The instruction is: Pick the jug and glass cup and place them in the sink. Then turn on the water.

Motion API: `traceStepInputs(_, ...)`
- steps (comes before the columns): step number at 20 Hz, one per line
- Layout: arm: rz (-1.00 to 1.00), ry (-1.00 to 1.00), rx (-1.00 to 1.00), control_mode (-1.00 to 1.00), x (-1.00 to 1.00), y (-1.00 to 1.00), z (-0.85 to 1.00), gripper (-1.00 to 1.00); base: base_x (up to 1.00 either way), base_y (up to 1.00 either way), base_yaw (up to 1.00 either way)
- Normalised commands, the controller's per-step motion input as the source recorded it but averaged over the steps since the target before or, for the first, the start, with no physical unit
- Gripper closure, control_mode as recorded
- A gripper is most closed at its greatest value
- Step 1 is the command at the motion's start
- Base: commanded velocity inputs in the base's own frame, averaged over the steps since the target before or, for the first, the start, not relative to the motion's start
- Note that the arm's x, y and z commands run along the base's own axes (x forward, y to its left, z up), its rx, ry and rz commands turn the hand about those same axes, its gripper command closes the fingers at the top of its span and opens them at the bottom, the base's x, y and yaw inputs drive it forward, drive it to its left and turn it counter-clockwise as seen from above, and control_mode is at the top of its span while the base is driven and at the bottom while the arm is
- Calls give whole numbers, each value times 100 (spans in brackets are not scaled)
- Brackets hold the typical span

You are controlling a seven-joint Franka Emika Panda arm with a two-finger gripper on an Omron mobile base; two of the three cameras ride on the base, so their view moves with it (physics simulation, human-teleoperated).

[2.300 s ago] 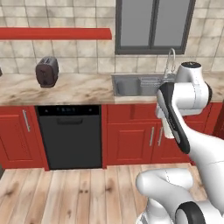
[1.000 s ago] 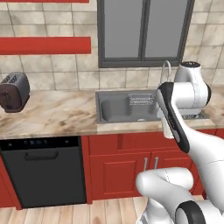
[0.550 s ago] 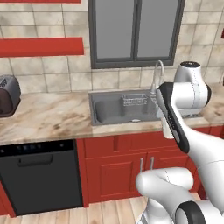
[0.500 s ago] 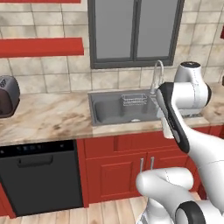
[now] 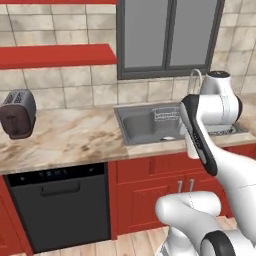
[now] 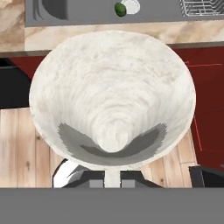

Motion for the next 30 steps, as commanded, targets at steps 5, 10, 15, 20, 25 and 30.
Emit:
traceStepInputs(5, 0, 0, 0, 100, 0, 0, 0, 100, 64, 4, 0)
traceStepInputs(10, 0, 0, 0, 100, 0, 0, 0, 100, 56, -41, 4)
traceStepInputs(15, 0, 0, 0, 100, 0, 0, 0, 100, 25, -74, 10)
traceStepInputs(20, 0, 0, 0, 100, 0, 0, 0, 100, 17, -58, 6)
traceStepInputs(25, 0, 0, 0, 100, 0, 0, 0, 100, 35, -2, 0)
traceStepInputs(30, 0, 0, 0, 100, 0, 0, 0, 100, 45, 0, 0)
